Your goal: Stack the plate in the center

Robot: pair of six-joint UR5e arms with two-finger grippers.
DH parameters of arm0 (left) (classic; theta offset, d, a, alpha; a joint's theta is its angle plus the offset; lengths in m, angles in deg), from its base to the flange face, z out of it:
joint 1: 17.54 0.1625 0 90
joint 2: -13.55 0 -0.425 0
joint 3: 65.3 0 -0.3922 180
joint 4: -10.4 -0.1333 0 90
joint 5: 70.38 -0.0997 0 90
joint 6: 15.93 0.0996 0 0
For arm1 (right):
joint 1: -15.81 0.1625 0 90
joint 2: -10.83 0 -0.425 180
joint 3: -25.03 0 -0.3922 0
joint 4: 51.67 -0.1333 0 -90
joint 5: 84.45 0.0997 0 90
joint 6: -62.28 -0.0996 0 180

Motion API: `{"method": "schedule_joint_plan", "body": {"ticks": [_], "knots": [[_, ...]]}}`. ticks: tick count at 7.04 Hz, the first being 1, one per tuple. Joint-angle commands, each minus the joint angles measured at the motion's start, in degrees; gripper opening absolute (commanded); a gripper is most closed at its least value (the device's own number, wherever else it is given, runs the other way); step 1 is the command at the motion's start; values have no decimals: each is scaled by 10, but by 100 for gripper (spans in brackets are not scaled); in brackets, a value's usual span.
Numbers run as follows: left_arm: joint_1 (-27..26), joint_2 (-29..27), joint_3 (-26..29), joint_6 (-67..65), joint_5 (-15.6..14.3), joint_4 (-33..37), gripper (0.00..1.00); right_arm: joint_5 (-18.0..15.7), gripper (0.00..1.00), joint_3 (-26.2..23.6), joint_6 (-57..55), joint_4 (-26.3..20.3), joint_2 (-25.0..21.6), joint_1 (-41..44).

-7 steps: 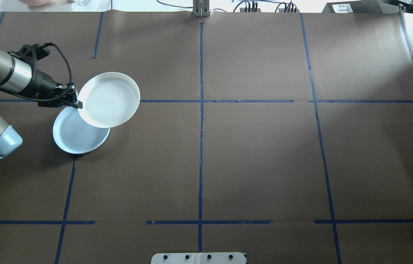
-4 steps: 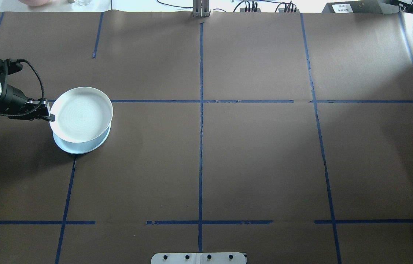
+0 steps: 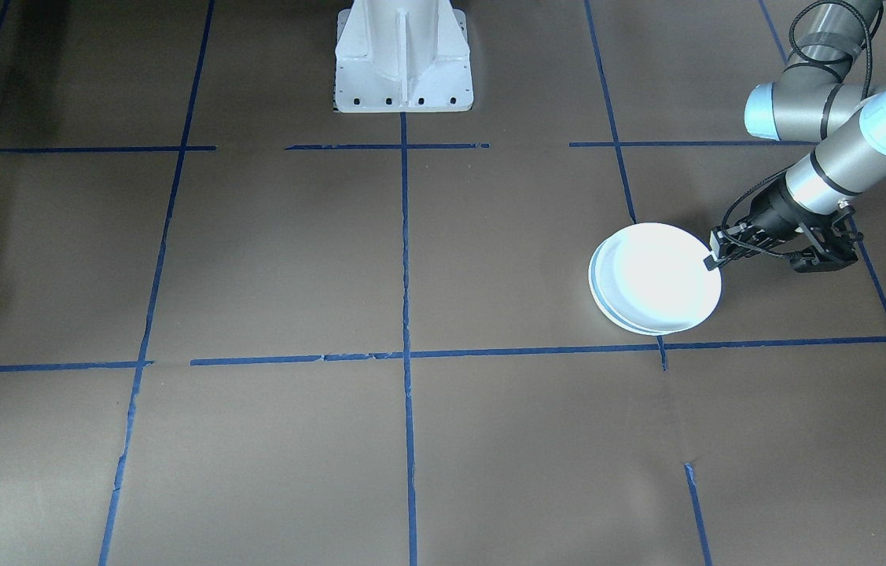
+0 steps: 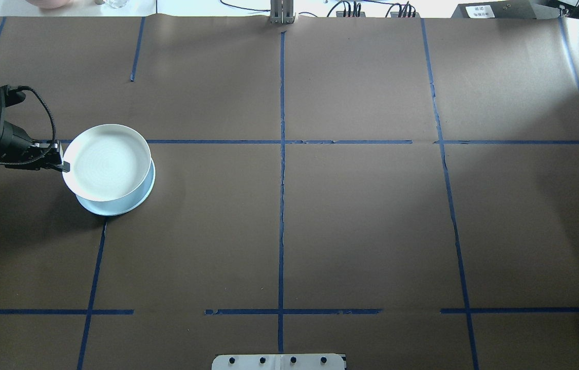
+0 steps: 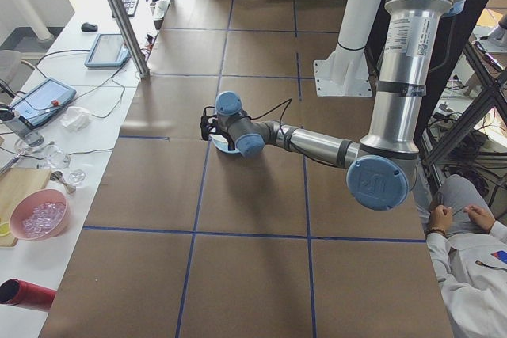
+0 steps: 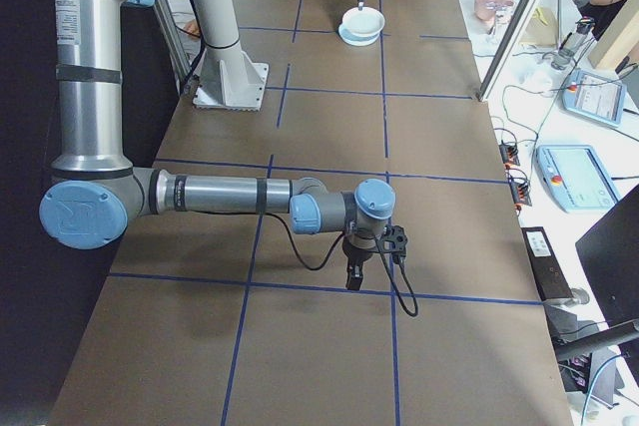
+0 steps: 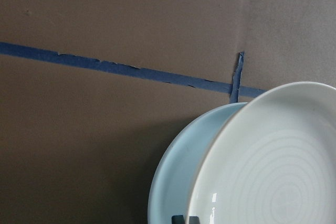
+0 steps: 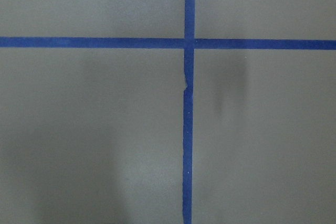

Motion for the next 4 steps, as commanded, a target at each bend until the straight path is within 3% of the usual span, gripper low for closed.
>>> {"method": "schedule_joint_plan", "body": {"ticks": [1,4], "knots": [[1,0,7,0,0,1,0,0,100,0,0,0,0,0],[2,-2,14,0,0,2,0,0,100,0,0,0,0,0]]}}
